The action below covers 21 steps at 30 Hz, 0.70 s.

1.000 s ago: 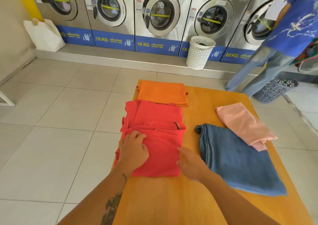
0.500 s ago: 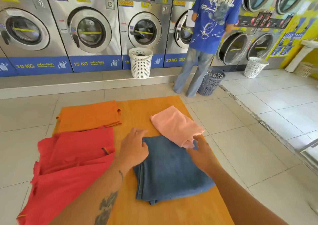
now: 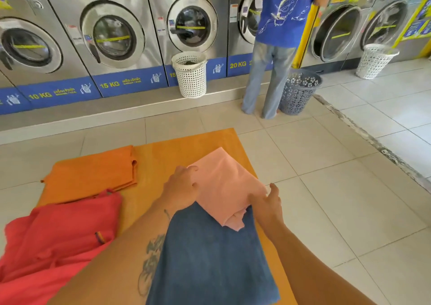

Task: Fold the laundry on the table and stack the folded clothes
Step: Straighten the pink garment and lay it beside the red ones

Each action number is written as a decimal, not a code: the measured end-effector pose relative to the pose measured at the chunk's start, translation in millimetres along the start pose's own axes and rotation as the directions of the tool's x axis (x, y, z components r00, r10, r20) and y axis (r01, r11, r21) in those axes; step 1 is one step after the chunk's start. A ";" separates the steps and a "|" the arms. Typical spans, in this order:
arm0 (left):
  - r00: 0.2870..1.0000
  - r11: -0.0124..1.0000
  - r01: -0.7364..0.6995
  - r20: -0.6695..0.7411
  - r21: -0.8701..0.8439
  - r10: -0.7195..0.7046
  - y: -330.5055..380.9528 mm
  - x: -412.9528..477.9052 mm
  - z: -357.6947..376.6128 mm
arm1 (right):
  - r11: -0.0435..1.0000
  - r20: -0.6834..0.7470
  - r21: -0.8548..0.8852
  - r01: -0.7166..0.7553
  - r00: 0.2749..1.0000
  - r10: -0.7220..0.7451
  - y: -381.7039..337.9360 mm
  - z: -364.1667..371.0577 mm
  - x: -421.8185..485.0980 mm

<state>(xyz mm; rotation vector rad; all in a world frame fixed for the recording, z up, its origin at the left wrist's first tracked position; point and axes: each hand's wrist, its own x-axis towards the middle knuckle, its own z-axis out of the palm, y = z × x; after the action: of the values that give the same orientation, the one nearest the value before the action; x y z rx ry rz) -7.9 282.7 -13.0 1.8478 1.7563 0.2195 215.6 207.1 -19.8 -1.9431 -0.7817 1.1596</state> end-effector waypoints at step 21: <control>0.955 0.984 -0.067 0.276 -0.164 0.111 -2.6 121.5 -2.5 | 0.974 -0.034 -0.170 0.150 0.987 -0.158 -22.7 33.3 50.1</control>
<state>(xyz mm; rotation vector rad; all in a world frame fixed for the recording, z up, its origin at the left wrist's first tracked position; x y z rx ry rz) 3.5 399.6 -44.3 1.7524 1.4218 0.1121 203.1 268.3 -35.0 -1.9972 -1.0136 0.9788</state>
